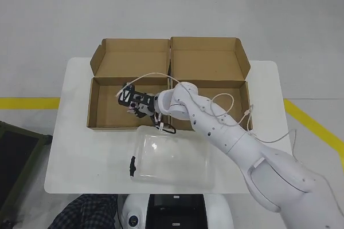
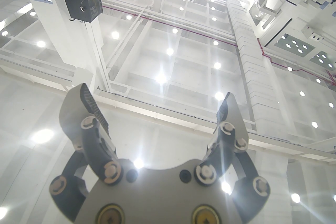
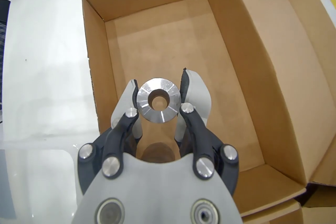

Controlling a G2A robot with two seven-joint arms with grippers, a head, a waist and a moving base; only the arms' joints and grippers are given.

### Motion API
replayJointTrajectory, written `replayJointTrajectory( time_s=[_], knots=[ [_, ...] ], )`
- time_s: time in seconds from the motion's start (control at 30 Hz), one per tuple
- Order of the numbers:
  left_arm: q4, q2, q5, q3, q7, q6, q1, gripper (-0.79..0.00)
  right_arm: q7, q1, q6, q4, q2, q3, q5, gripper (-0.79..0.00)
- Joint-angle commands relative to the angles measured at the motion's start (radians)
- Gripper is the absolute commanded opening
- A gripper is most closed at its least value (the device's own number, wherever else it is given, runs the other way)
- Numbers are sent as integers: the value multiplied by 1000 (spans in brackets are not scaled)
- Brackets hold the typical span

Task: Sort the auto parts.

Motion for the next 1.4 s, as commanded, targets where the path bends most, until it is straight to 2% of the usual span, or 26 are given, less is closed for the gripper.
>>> replayJointTrajectory(
  time_s=[0.0,0.4,0.53,0.77,0.83,0.9,0.93,1.13,1.37],
  knots=[
    [0,0,0,0,0,0,0,0,9,2,-9,22,-10,-3,11,-785],
    [0,0,0,0,0,0,0,0,45,30,-26,121,-66,-22,4,-785],
    [0,0,0,0,0,0,0,0,46,37,-27,150,-80,-24,-7,-693],
    [0,0,0,0,0,0,0,0,40,41,-40,189,-98,-22,-19,-650],
    [0,0,0,0,0,0,0,0,40,43,-42,197,-103,-21,-24,-603],
    [0,0,0,0,0,0,0,0,39,45,-39,201,-107,-20,-33,-508],
    [0,0,0,0,0,0,0,0,37,46,-38,202,-108,-19,-37,-489],
    [0,0,0,0,0,0,0,0,39,51,-32,187,-111,-11,-70,-437],
    [0,0,0,0,0,0,0,0,16,49,-25,104,-95,30,-95,-419]
  ],
)
